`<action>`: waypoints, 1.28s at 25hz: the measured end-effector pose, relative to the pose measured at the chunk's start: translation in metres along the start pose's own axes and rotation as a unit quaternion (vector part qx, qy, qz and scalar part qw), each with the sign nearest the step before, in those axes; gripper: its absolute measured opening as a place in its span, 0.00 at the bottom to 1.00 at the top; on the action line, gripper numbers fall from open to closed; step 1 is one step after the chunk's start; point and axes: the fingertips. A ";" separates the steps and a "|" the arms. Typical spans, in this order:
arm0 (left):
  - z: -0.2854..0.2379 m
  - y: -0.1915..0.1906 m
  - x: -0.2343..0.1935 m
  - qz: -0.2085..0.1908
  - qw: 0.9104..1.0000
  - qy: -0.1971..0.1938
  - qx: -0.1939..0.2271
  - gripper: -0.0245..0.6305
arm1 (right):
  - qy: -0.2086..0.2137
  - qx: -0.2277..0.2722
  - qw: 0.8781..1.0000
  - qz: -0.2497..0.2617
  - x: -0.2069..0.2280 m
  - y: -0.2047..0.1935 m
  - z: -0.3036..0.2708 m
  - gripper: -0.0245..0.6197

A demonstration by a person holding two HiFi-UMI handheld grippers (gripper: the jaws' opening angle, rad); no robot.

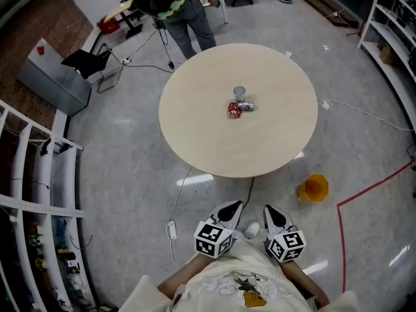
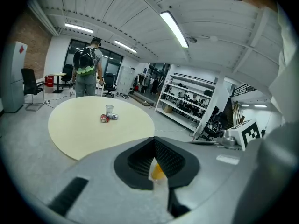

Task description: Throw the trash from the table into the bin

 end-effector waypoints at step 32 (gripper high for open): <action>0.022 0.127 -0.236 0.028 0.995 -0.100 0.008 0.04 | -0.078 -0.004 0.992 0.099 -0.111 0.101 -0.218 0.11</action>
Point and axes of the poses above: the fingertips, and each gripper's own axes: z backward along the fingers, x to its right, y out of its top, and after that the axes turned 12 degrees about -y, right-handed
